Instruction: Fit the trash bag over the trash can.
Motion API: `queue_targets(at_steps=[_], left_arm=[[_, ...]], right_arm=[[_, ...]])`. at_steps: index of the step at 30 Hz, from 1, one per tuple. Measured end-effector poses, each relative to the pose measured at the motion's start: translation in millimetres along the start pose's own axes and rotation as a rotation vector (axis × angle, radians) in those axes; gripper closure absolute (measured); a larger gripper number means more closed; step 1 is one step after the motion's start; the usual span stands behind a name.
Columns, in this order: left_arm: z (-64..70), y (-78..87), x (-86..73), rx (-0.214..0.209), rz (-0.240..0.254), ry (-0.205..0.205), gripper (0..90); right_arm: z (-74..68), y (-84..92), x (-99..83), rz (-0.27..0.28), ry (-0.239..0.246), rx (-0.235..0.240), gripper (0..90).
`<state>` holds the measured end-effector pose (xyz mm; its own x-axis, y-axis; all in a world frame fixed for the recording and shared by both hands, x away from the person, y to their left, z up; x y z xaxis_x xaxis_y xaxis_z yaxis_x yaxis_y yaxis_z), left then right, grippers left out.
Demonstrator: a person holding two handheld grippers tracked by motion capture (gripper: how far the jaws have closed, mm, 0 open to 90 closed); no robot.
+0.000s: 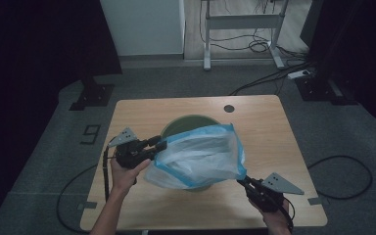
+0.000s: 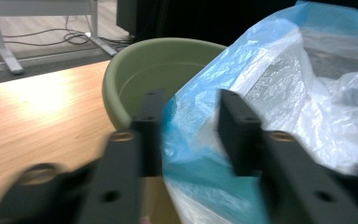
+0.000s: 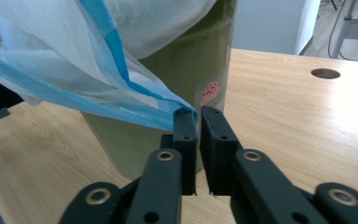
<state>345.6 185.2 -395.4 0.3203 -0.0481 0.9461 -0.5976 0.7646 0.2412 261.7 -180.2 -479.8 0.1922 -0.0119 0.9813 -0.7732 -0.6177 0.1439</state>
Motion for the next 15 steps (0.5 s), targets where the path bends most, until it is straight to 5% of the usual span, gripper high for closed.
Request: queue_targets(at_steps=[6,15], left_arm=[[5.6,3.7,0.8,0.069,0.038,-0.058,89.4],[11.1,4.0,1.2,0.072,0.065,-0.066,88.9]], right_arm=[[-13.1,20.1,16.5,0.076,0.047,0.032,42.3],[-30.2,53.8,63.3,0.166,0.069,0.07,33.9]])
Point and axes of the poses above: each handheld gripper's, and its own axes: y roughly backward along the jaws, x roughly out of its top, z roughly to its right, the point moved 3 cm from there along -y, roughly forward along the jaws, and after that the axes turned 7 degrees about z, right-handed, at the moved point
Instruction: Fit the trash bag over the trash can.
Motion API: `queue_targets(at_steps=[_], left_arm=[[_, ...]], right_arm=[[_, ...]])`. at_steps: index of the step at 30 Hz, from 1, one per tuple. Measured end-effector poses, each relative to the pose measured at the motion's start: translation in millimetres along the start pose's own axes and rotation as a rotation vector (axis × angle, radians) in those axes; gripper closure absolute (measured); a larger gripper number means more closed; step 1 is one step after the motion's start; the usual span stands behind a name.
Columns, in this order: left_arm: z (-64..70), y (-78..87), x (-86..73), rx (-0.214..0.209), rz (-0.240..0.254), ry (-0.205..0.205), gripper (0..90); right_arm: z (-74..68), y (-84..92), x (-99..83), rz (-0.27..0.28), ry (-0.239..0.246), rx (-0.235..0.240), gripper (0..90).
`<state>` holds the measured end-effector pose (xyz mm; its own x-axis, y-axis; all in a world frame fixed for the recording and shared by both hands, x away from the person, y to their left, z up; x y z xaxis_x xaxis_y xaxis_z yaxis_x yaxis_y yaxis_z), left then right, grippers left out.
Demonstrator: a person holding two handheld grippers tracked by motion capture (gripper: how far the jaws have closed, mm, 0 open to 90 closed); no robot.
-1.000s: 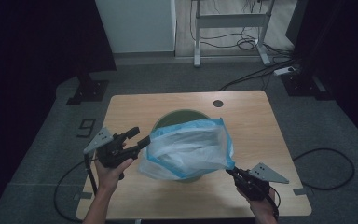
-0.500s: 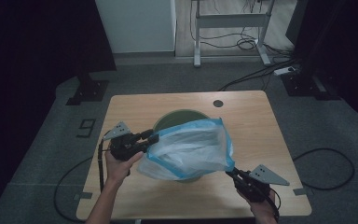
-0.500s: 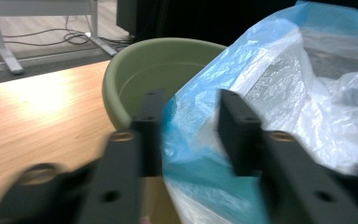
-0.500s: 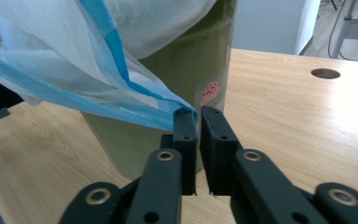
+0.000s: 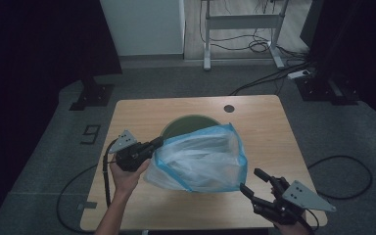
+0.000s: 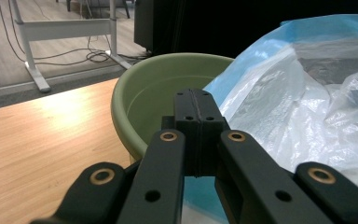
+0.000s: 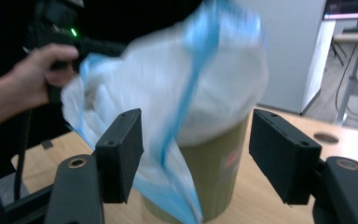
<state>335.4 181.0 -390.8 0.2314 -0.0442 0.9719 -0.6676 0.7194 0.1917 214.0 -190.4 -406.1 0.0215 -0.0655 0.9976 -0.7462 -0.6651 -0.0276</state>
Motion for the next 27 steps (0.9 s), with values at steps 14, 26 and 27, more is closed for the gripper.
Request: queue_targets(at_steps=[14,26,27], left_arm=[[1.9,1.2,-7.0,0.011,-0.033,0.004,52.6],[0.6,6.6,-4.9,0.013,-0.017,0.008,52.6],[-0.1,7.1,-3.2,0.014,-0.015,0.009,52.4]], right_arm=[[0.0,-24.0,37.7,0.022,-0.024,-0.016,33.0],[15.5,-43.0,18.9,-0.063,-0.064,-0.036,86.3],[15.6,-42.8,13.8,-0.072,-0.063,-0.029,87.1]])
Point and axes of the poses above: each handheld gripper's, and its own axes: y roughly backward along the jaws, x roughly out of its top, z roughly to its right, the point moved 3 cm from there along -y, roughly forward along the jaws, and after that the axes turned 7 degrees about z, right-handed, at the moved point
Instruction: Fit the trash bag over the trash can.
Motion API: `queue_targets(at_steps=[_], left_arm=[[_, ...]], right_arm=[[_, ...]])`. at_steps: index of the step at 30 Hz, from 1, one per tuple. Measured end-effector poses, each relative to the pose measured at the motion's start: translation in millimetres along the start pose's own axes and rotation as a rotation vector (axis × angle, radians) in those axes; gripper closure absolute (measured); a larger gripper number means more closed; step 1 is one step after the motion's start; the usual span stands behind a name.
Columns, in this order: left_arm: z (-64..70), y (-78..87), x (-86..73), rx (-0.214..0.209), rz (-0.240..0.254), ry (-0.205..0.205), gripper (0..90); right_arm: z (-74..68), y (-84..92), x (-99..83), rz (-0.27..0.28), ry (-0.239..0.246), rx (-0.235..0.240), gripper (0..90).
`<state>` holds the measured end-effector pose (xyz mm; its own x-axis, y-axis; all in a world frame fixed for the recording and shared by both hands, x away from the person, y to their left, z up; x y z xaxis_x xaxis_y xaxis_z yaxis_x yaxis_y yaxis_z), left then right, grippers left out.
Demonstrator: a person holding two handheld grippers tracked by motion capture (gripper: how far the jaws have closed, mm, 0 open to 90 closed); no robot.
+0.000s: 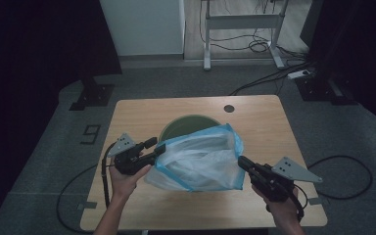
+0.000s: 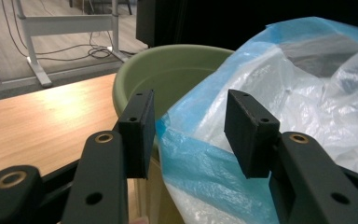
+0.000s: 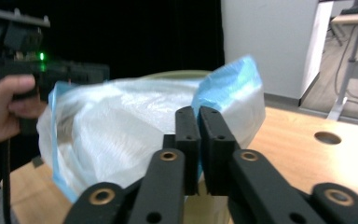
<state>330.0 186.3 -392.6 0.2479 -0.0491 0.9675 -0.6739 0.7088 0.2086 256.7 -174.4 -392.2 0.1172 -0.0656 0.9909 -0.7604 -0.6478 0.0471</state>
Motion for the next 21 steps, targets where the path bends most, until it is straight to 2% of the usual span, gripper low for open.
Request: queue_targets(at_steps=[6,13,17,21], left_arm=[[-1.4,1.4,8.1,-0.006,0.006,0.012,49.2],[0.2,-3.9,10.0,-0.046,-0.024,0.033,44.6],[0.6,-11.5,7.8,-0.073,-0.078,0.054,40.0],[2.6,-14.9,4.0,-0.091,-0.13,0.059,36.7]], right_arm=[[-1.1,1.3,-31.2,-0.058,0.04,0.01,87.5],[9.2,3.0,-62.9,-0.117,0.003,-0.01,87.5],[12.3,2.5,-70.5,-0.123,-0.004,-0.015,87.4],[12.7,3.5,-72.9,-0.119,-0.001,-0.016,87.3]])
Point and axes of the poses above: each handheld gripper's, and its own axes: y roughly backward along the jaws, x roughly out of its top, z roughly to its right, the point moved 3 cm from there along -y, roughly forward along the jaws, and after that the axes turned 7 degrees about z, right-handed, at the moved point
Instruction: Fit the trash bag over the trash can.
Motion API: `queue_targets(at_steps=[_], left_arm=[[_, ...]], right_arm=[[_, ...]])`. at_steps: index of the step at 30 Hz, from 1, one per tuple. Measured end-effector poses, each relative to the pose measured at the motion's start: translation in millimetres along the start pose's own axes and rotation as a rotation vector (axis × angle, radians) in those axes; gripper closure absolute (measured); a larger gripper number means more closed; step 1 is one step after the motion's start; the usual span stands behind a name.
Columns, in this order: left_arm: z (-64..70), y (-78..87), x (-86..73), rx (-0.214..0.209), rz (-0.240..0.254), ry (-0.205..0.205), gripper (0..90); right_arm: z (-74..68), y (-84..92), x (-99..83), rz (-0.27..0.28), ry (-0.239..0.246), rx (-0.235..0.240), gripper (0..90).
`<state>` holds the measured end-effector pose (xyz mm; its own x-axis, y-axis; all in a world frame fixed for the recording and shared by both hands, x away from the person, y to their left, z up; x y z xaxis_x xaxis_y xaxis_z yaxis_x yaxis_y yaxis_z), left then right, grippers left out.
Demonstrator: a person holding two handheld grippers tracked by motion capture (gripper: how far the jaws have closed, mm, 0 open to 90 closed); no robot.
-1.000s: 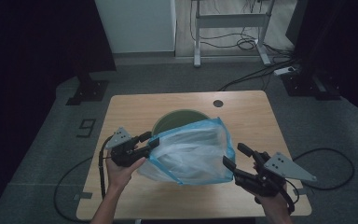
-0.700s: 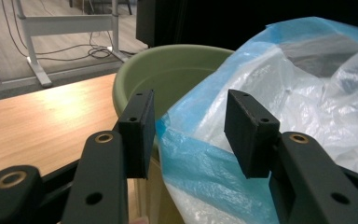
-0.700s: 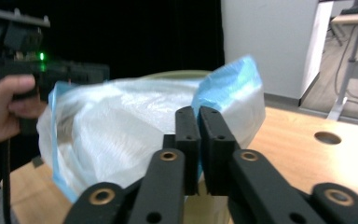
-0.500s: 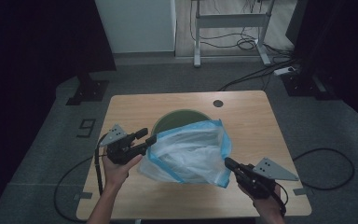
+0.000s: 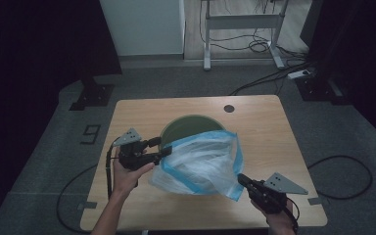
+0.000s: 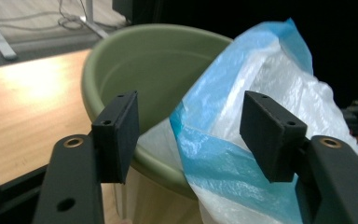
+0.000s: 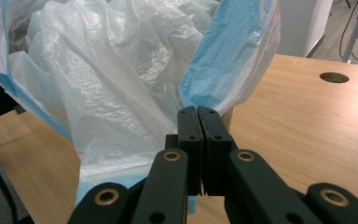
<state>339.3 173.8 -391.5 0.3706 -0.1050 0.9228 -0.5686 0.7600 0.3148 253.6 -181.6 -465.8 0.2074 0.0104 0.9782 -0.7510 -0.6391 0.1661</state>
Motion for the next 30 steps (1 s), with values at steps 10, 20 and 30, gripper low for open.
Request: queue_targets(at_steps=[10,20,30], left_arm=[[15.0,13.1,-13.3,0.02,-0.019,-0.041,30.7],[16.4,22.6,-21.5,0.059,0.029,-0.087,66.4],[22.3,23.1,-18.3,0.074,0.041,-0.167,89.5]], right_arm=[[-3.5,4.3,-5.3,0.005,0.031,-0.014,85.9],[-3.8,4.6,-4.2,0.009,0.041,-0.022,85.8],[-0.1,6.5,3.9,0.03,0.043,-0.033,85.8]])
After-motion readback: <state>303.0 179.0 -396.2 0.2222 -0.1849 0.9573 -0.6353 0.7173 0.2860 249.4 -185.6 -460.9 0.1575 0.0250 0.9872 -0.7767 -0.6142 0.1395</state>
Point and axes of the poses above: each handheld gripper's, and its own axes: y roughly backward along the jaws, x roughly out of its top, z roughly to its right, the point moved 3 cm from there along -y, roughly forward along the jaws, and after that the axes turned 7 degrees about z, right-handed, at the moved point
